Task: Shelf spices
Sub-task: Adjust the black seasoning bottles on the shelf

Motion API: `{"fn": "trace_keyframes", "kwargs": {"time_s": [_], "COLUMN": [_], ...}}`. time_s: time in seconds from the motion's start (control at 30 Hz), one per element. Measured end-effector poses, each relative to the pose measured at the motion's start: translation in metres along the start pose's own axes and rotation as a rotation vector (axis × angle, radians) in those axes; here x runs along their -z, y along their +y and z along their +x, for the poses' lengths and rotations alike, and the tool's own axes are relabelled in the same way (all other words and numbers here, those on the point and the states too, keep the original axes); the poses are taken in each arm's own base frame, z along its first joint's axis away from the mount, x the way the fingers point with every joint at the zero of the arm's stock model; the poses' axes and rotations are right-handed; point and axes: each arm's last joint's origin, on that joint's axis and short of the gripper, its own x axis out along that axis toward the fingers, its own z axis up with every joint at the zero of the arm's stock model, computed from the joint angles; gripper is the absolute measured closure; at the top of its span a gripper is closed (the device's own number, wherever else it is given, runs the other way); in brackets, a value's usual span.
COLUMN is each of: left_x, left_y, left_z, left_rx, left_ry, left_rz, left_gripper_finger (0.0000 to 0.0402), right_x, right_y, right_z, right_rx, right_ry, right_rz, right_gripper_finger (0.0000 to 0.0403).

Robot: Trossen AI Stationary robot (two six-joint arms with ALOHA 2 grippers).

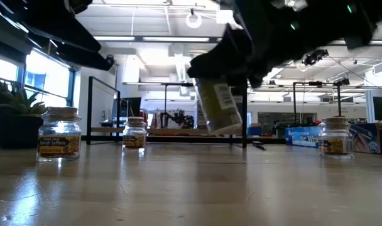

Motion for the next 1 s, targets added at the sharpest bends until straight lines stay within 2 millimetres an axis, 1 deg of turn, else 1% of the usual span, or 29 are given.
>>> {"fn": "trace_keyframes", "kwargs": {"time_s": [0.07,0.13,0.2,0.33,0.47,0.67,0.87,0.9,1.0], "left_x": [-0.001,-0.002,-0.003,-0.003,-0.004,-0.004,-0.004,-0.004,-0.004], "left_y": [0.000,0.000,0.000,0.000,0.000,0.000,0.000,0.000,0.000], "left_z": [0.000,0.000,0.000,0.000,0.000,0.000,0.000,0.000,0.000], "left_rx": [-0.003,-0.006,-0.009,-0.009,-0.007,-0.007,-0.006,-0.006,-0.005], "left_ry": [-0.013,-0.022,-0.030,-0.036,-0.040,-0.042,-0.041,-0.041,-0.041], "left_rz": [-0.001,-0.005,-0.009,-0.012,-0.015,-0.017,-0.017,-0.017,-0.017], "left_gripper_finger": [0.0117,0.0117,0.0117,0.0117,0.0117,0.0117,0.0117,0.0117,0.0117], "right_x": [0.014,0.027,0.034,0.037,0.039,0.044,0.044,0.045,0.046], "right_y": [-0.009,-0.019,-0.026,-0.031,-0.035,-0.045,-0.047,-0.047,-0.047], "right_z": [-0.002,-0.002,0.000,0.005,0.007,0.012,0.013,0.013,0.013], "right_rx": [-0.010,-0.003,0.009,0.018,0.036,0.083,0.094,0.097,0.098], "right_ry": [-0.073,-0.105,-0.141,-0.194,-0.180,-0.111,-0.104,-0.101,-0.089], "right_rz": [0.042,0.071,0.087,0.051,0.011,-0.020,-0.016,-0.007,0.010], "right_gripper_finger": [0.0212,0.0212,0.0212,0.0212,0.0212,0.0212,0.0211,0.0206,0.0171]}}
